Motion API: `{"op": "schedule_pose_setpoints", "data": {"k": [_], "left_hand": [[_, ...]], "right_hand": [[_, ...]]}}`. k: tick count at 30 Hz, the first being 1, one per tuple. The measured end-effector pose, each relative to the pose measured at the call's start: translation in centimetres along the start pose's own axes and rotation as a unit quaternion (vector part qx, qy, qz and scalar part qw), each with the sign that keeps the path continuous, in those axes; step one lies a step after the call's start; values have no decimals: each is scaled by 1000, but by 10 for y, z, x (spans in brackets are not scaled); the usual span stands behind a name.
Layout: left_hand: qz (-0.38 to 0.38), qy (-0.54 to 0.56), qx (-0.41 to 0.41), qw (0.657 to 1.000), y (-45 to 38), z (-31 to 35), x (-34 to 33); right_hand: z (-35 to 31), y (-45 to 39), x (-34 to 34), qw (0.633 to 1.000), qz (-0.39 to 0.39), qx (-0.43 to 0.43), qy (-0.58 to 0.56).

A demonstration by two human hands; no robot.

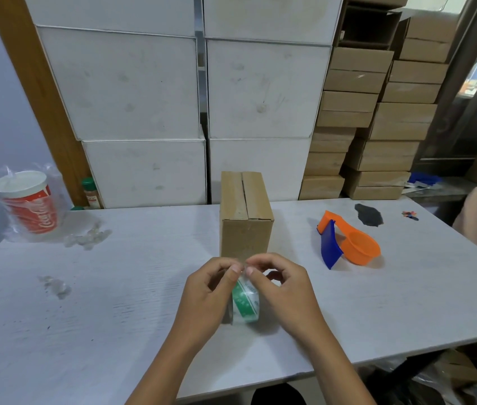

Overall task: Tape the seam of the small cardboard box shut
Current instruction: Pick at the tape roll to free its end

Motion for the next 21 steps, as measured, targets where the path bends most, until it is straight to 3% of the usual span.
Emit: {"op": "schedule_pose_setpoints", "data": {"k": [11,15,21], "left_hand": [[33,33,-33,998,6,4,-1],[19,-38,-121,992,6,8,0],[8,-109,-164,980,6,12,3]], "right_hand": [[0,11,-10,999,46,4,-15],[0,13,-12,998,51,-2,-32],[-1,16,-13,997,47,-2,-58]]}}
Point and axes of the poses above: each hand's wrist, its own y-axis away from the middle knuckle, its own x-axis out of the back of the hand, z = x × y, the point moved 6 cm from there along -y, towards the middle knuckle, and after that the axes turned 8 degrees about z, right-handed, at the moved point
